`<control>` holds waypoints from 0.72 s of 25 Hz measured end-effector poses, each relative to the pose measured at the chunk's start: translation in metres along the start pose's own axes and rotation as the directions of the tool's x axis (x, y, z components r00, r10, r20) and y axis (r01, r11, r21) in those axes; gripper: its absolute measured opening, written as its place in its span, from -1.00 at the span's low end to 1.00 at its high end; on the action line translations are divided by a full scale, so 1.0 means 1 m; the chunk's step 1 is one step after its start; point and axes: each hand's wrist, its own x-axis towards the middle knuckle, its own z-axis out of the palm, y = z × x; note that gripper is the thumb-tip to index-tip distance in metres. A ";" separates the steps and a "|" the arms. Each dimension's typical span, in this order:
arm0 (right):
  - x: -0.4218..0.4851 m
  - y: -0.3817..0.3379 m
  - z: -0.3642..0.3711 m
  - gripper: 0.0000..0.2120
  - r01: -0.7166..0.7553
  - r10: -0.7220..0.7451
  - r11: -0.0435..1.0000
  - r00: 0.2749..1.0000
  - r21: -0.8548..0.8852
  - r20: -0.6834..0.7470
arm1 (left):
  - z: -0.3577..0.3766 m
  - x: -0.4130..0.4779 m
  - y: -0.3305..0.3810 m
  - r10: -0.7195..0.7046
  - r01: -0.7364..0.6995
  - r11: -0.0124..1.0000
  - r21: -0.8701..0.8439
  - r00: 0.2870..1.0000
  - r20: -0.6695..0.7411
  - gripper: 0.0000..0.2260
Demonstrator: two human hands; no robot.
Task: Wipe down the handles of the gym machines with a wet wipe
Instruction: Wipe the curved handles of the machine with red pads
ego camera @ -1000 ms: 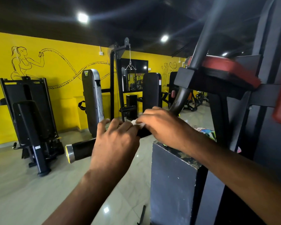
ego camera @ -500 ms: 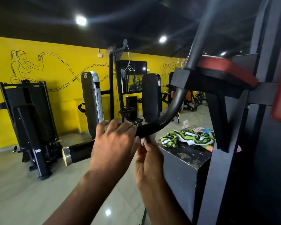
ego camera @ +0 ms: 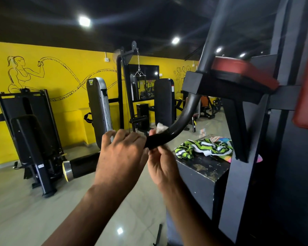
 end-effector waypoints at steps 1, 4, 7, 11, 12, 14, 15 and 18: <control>-0.005 -0.002 -0.002 -0.42 0.013 -0.014 0.999 1.000 -0.033 -0.021 | 0.000 -0.001 0.001 0.004 -0.004 1.000 0.001 1.000 0.002 -0.79; -0.015 -0.006 -0.003 -0.64 0.158 -0.156 0.987 0.984 0.019 -0.086 | 0.000 0.002 0.000 0.004 -0.004 1.000 0.002 1.000 0.005 -0.78; -0.028 0.001 0.002 -0.80 0.257 -0.297 0.944 0.933 -0.205 -0.200 | 0.001 0.002 0.002 0.018 -0.017 1.000 -0.007 1.000 0.013 -0.78; -0.038 0.015 -0.001 -0.88 0.473 -0.685 0.590 0.722 -0.655 -0.097 | 0.003 0.002 0.000 0.032 -0.032 0.999 0.006 0.999 0.011 -0.75; -0.037 0.015 -0.004 -0.89 0.539 -0.756 0.420 0.652 -0.730 0.046 | 0.003 0.002 0.000 0.037 -0.037 0.999 0.005 0.999 0.007 -0.74; -0.034 0.013 -0.008 -0.87 0.647 -0.758 0.057 0.523 -0.760 0.389 | 0.003 0.001 0.000 0.046 -0.046 0.999 0.013 0.999 -0.004 -0.73; -0.033 0.010 -0.008 -0.88 0.663 -0.710 -0.110 0.468 -0.740 0.525 | 0.004 0.002 0.000 0.046 -0.046 0.999 0.017 0.999 -0.009 -0.74; -0.034 -0.013 -0.013 -0.80 0.590 -0.518 -0.486 0.400 -0.645 0.756 | 0.004 0.004 0.003 0.032 -0.032 0.999 0.011 0.999 -0.002 -0.75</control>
